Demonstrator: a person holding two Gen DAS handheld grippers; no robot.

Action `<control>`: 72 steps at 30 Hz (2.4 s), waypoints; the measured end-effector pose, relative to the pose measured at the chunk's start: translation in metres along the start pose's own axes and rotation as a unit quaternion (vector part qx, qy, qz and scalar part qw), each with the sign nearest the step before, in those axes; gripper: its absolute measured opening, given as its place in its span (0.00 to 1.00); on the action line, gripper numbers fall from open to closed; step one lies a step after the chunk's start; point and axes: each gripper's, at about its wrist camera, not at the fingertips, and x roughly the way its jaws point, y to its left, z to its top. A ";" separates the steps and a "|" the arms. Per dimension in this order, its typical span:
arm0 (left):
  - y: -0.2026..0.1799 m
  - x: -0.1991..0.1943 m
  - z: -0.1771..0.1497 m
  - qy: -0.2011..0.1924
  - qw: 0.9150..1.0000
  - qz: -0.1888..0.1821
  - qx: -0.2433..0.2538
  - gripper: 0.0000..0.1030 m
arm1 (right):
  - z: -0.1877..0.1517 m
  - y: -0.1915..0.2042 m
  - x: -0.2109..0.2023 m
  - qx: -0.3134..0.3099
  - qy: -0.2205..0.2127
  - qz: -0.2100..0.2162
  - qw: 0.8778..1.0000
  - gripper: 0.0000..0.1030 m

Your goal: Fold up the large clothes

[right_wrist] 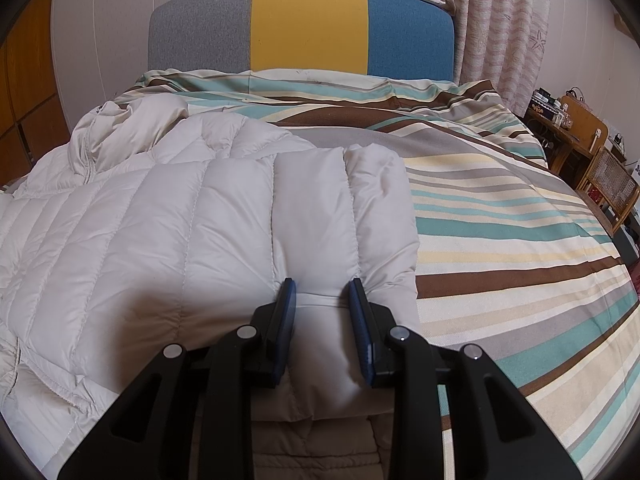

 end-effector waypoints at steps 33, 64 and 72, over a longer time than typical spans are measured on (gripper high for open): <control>-0.234 -0.179 -0.170 0.004 0.894 -0.259 0.366 0.09 | 0.000 0.000 -0.001 0.003 -0.001 0.002 1.000 0.27; -0.182 -0.178 -0.164 0.102 0.887 -0.345 0.290 0.61 | 0.019 -0.001 -0.046 0.015 -0.043 0.059 0.997 0.33; -0.151 -0.146 -0.159 0.163 0.917 -0.299 0.207 0.61 | 0.055 0.096 -0.057 -0.060 -0.046 0.134 0.988 0.30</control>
